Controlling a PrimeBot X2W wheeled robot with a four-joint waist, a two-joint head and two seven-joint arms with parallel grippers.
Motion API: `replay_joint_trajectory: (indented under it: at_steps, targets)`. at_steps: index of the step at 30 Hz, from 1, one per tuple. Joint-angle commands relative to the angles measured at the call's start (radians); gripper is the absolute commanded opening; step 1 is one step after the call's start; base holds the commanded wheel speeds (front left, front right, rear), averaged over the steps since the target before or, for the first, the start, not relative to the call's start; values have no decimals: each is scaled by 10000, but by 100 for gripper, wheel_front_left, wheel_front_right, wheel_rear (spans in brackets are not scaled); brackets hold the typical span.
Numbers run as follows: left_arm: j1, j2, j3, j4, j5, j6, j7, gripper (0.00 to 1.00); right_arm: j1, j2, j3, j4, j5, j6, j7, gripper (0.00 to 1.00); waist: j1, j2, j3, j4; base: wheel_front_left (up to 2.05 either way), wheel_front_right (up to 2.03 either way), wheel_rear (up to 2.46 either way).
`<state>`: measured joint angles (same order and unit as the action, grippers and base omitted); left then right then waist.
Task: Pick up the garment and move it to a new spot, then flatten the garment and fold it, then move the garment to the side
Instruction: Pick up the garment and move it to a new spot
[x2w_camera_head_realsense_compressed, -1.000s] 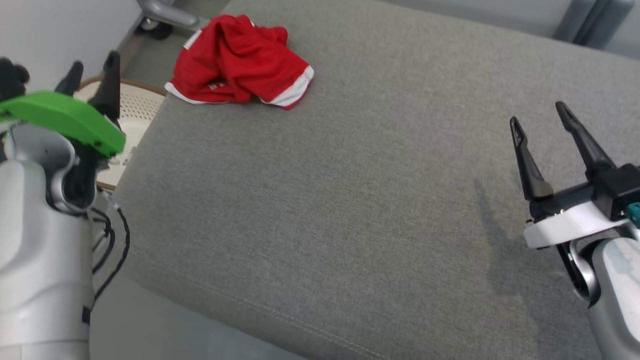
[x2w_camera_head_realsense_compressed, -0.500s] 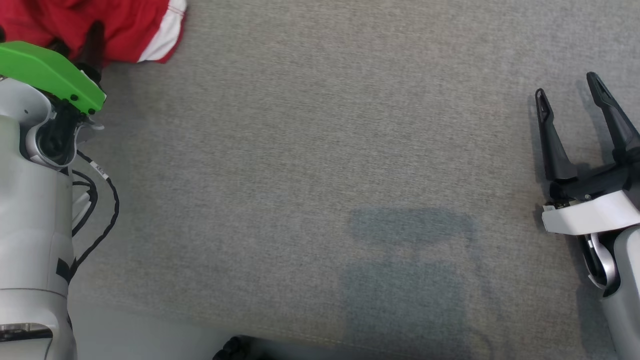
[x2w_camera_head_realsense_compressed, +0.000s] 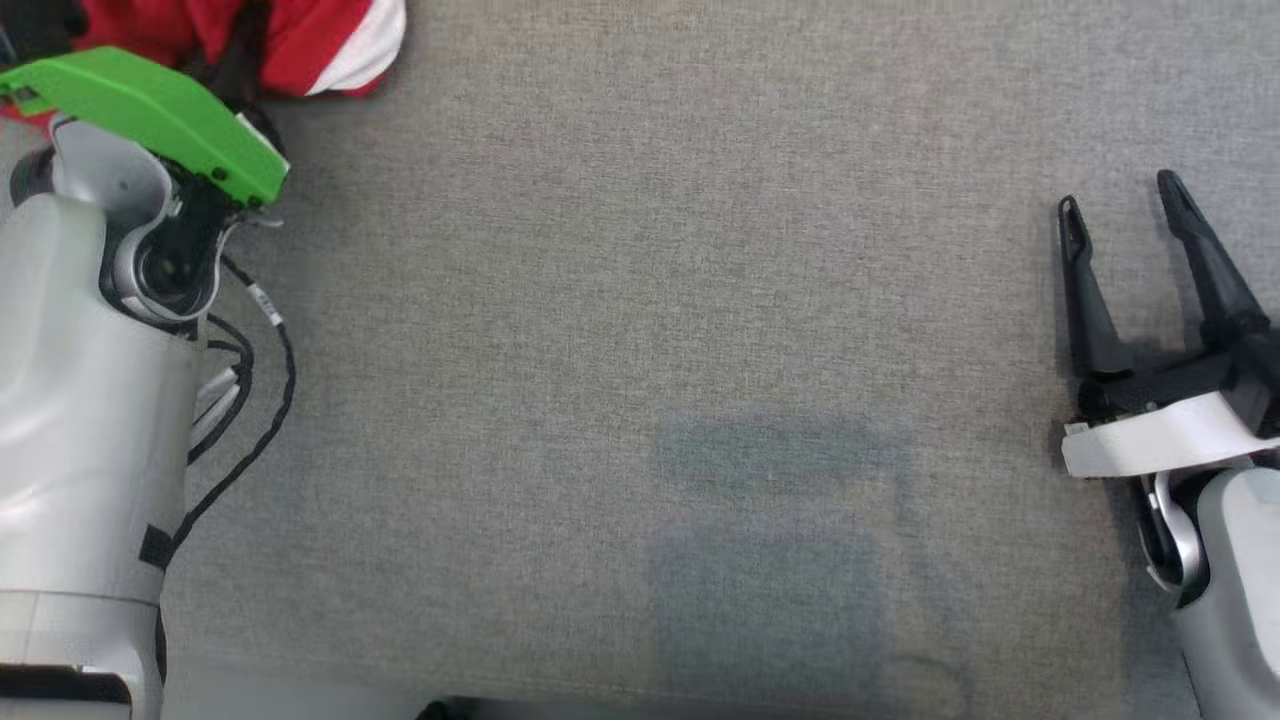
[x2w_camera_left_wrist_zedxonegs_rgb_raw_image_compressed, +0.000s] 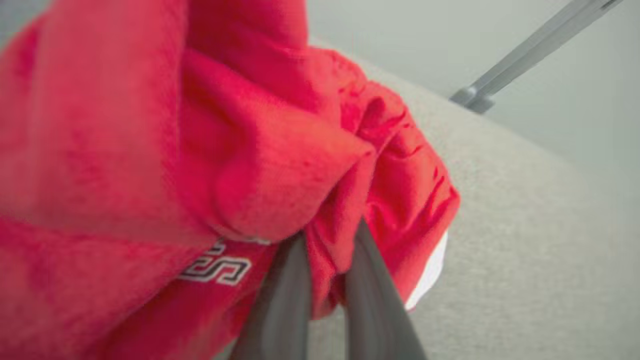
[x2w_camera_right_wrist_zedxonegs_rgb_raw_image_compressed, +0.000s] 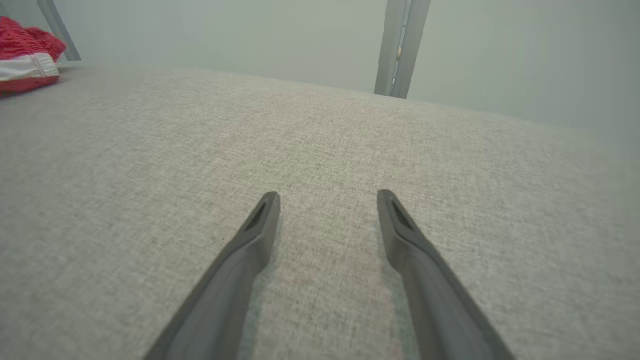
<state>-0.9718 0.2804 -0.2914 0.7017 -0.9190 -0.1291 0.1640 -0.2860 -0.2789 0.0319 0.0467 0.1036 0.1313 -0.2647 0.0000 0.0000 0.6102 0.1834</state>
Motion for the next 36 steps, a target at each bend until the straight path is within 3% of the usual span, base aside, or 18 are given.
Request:
replay_joint_trajectory:
  at_steps: [1,8,12,16,21,29,30,31,32,33,36]
  targets:
    - [216,205,-118,-632,-354,-25,-69,0,467,164,85,430,49,-4,56,100,0,0,-642,256,0,0,0]
    - [1490,340,-696,-4541,-1960,-11,589,0,409,920,52,589,260,-10,15,100,0,0,-1692,0,0,0,0]
    - [2698,-331,-1392,-7110,-2249,631,960,0,625,1375,-183,592,362,-10,12,100,0,0,-2128,-328,0,0,0]
    - [3959,-1405,-2549,-8829,-2224,1349,843,0,685,1665,-311,580,389,-8,11,100,0,0,-2301,-860,0,0,0]
    - [4813,-2161,-3465,-8752,-2281,1725,-89,0,788,1905,-454,537,409,-8,10,100,0,0,-2324,-1662,0,0,0]
    - [4517,-2177,-3372,-5747,-1697,2089,-1281,0,799,2063,-632,496,389,-8,9,100,0,0,-2113,-2275,0,0,0]
    - [4445,-2123,-3351,-5128,-1533,2172,-1409,4,809,2086,-629,509,386,-8,9,100,0,0,-2119,-2308,0,0,0]
    - [4342,-2052,-3409,-4606,-1370,2179,-1485,40,816,2107,-614,524,380,-8,9,100,0,0,-2127,-2344,0,0,0]
    - [4261,-1995,-3508,-4136,-1183,2202,-1498,85,819,2131,-584,530,390,-8,9,100,0,0,-2141,-2380,0,0,0]
    - [4184,-1941,-3626,-3725,-981,2218,-1485,100,828,2147,-566,541,400,-8,9,100,0,0,-2158,-2405,0,0,0]
    - [4057,-1708,-4007,-3160,-619,2112,-1325,100,908,2175,-544,535,436,-8,9,100,0,0,-2230,-2427,0,0,0]
